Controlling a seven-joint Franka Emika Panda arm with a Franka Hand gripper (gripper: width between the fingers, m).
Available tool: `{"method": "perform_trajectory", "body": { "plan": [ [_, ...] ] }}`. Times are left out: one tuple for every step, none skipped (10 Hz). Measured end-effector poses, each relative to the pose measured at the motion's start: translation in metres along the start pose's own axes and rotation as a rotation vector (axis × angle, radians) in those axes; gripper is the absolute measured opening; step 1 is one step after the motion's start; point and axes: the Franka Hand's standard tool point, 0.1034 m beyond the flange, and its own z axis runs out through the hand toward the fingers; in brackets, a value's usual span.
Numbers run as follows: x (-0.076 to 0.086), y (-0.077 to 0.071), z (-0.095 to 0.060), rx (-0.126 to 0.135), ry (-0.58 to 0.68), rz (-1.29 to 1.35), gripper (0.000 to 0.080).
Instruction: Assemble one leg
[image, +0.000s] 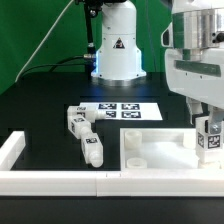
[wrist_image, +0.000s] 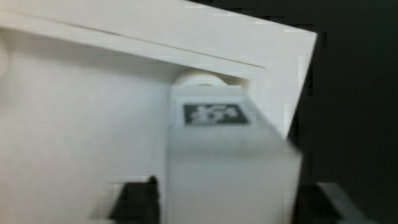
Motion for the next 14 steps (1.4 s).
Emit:
{"method": "perform_trajectory", "body": {
  "plan": [
    [-0.001, 0.0, 0.0, -0.002, 0.005, -0.052, 0.0469],
    [-0.006, -0.003, -0.001, -0.009, 0.024, -0.27, 0.0469],
    [-0.013, -0.006, -0.002, -0.011, 0.032, -0.473, 0.0607],
    [-0.013, -0.007, -0.002, -0.012, 0.03, -0.628, 0.0636],
    [-0.012, -0.006, -0.002, -0.016, 0.028, -0.695, 0.0647],
    [-0.012, -0.006, -0.002, -0.017, 0.029, -0.736, 0.0647],
    [-0.012, -0.006, -0.002, -0.018, 0.028, -0.822, 0.0647],
    [-0.013, -0.006, -0.001, -0.035, 0.032, -0.939, 0.0648],
    [-0.016, -0.008, 0.002, -0.056, 0.039, -1.115, 0.0648],
    [-0.015, -0.008, 0.003, -0.058, 0.037, -1.178, 0.0648],
    [-0.015, -0.008, 0.003, -0.057, 0.038, -1.153, 0.0648],
    [-0.015, -0.008, 0.003, -0.057, 0.038, -1.127, 0.0533],
    [-0.015, -0.008, 0.003, -0.057, 0.039, -1.127, 0.0533],
    [-0.015, -0.008, 0.003, -0.053, 0.037, -1.064, 0.0396]
  ]
}}
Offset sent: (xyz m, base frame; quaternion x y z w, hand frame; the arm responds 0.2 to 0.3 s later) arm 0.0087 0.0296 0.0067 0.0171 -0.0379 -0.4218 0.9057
